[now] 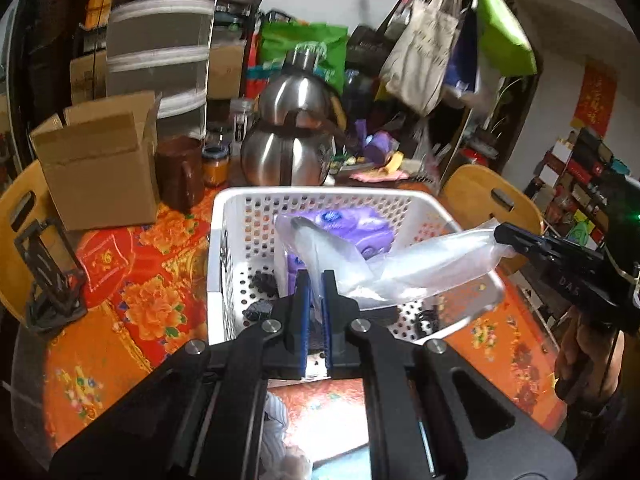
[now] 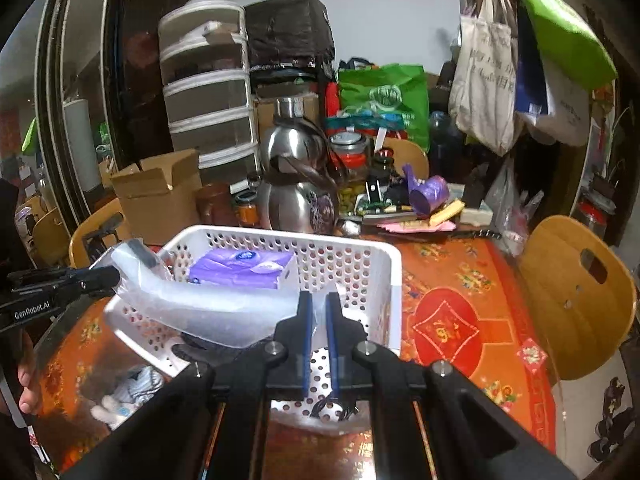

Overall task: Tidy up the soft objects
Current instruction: 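Lower the plastic bag into the basket and open both grippers, then move both grippers back to the white fuzzy socks on the table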

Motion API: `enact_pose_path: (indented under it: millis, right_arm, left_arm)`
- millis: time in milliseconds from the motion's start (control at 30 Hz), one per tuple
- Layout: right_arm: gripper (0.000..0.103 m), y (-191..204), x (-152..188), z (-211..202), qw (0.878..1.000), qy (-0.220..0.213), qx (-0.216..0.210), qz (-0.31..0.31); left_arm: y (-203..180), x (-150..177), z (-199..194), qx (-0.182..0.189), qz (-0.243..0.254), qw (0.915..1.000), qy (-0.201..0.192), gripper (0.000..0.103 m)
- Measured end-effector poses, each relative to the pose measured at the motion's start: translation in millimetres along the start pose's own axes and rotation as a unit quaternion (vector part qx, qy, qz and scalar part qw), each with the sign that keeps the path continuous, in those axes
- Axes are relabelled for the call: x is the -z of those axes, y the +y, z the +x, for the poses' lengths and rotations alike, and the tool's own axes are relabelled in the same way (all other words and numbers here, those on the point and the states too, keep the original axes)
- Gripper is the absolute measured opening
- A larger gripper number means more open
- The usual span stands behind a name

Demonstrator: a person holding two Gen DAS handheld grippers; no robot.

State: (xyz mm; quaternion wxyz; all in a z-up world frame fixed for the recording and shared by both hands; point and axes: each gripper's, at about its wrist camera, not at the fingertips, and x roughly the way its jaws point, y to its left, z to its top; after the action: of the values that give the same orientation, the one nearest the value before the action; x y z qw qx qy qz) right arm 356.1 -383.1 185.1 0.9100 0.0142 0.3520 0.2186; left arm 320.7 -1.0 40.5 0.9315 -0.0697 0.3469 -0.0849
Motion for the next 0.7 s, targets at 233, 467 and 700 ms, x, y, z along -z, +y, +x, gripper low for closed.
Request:
enact_pose_path:
  millis: [233,467,700]
  right_arm:
    - [0.05,-2,14,36,0.999,0.033,0.022,-0.008]
    - [0.08,-3,22,29,0.999,0.016,0.038,0.002]
    - [0.08,-1,27,30,0.999,0.019,0.042,0.011]
  left_arm:
    - [10,17,49,-0.059,0.013,0.9975,0.036,0.064]
    - [12,27,31,-0.025,0.012,0.9996,-0.006,0.083]
    - [0,27,10,-0.045,0.041,0.998,-0.015,0.093]
